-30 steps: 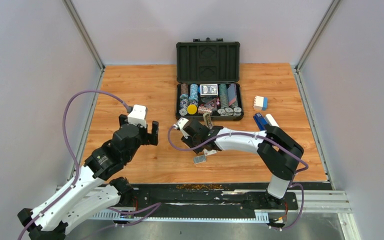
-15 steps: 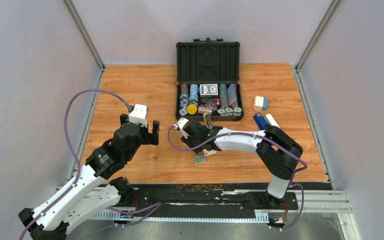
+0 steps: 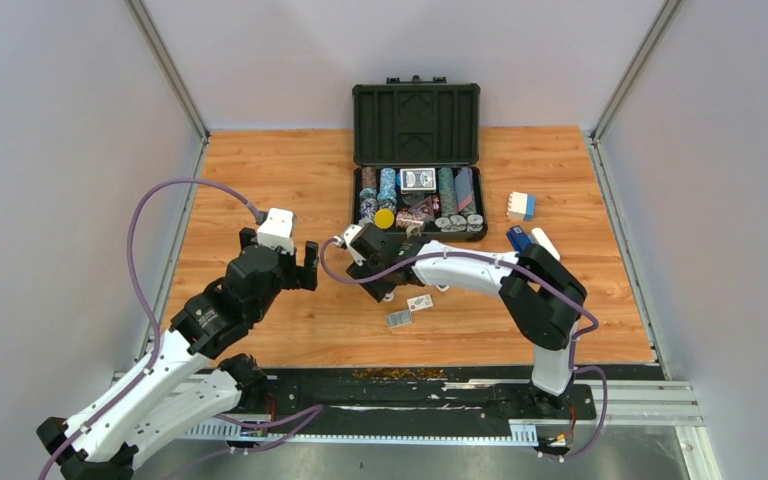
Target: Load the staples into the stapler
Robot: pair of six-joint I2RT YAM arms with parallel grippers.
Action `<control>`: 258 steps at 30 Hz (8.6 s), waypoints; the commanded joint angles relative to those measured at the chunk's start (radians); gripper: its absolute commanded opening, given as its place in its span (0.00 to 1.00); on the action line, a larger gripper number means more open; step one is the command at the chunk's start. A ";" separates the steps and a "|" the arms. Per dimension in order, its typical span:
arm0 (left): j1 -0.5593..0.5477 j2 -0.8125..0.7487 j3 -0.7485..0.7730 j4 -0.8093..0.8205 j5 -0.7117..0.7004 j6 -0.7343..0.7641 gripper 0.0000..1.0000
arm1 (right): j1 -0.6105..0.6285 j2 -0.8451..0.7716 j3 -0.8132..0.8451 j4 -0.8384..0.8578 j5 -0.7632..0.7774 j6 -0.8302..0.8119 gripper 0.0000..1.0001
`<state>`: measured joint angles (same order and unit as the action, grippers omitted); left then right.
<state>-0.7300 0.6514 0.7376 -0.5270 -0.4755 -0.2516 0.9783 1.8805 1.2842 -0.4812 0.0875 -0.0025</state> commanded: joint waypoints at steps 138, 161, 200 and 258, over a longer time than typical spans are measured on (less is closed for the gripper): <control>-0.082 0.272 -0.512 1.010 0.385 -0.871 0.00 | -0.134 -0.472 -0.605 0.811 -0.319 0.582 0.48; -0.081 -0.123 -0.413 0.163 -0.109 -0.881 0.95 | 0.028 -0.102 -0.105 0.257 0.107 0.392 0.11; -0.080 0.687 -0.022 0.184 -0.004 -0.943 0.80 | 0.043 -0.818 -0.508 0.004 0.713 0.347 0.92; 0.662 1.330 0.188 1.229 0.923 -0.676 0.27 | 0.022 -0.896 -0.607 0.003 0.557 0.329 0.93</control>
<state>-0.0776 1.9762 0.9279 0.6449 0.4213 -0.9379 1.0046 0.9779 0.6567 -0.4759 0.6601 0.3302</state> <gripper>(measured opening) 0.272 0.934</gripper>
